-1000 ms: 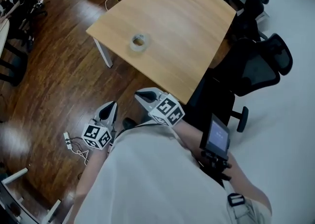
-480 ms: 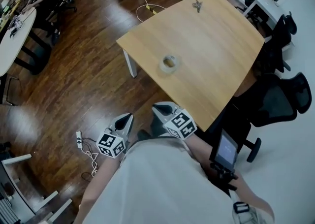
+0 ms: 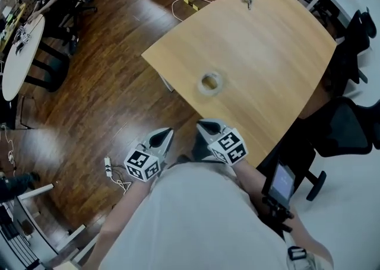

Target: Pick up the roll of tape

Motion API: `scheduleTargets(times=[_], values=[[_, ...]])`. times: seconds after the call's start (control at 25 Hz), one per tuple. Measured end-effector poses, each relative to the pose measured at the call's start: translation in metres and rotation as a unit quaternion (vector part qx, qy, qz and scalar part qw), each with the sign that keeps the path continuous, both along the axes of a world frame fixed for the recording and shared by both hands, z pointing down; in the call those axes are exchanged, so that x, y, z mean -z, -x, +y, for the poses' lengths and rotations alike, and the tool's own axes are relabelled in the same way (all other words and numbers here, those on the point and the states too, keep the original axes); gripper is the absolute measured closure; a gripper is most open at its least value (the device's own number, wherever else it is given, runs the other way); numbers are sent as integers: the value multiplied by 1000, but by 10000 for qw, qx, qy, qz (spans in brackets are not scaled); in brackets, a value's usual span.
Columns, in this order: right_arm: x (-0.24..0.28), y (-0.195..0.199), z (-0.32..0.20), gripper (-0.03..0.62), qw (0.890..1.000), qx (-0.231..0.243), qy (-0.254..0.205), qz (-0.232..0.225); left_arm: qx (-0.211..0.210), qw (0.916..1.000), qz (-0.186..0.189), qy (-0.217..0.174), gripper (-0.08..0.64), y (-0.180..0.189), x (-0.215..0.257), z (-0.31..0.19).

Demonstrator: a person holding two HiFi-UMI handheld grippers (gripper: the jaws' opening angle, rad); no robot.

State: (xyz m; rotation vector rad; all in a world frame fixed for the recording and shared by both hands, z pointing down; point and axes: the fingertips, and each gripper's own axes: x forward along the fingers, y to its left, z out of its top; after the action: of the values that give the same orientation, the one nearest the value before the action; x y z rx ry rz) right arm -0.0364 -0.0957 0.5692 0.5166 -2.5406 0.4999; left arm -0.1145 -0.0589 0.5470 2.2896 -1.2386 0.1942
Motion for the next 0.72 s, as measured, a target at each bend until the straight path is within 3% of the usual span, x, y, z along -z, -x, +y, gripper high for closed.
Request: scheduleTargets(times=[0.24, 0.72], values=[[-10, -22, -43, 584, 9996, -91, -176, 180, -361, 9990, -205, 176, 554, -24, -1, -42], [-48, -58, -107, 584, 9917, 21, -246, 1265, -302, 9987, -253, 338, 554, -29, -1, -72]])
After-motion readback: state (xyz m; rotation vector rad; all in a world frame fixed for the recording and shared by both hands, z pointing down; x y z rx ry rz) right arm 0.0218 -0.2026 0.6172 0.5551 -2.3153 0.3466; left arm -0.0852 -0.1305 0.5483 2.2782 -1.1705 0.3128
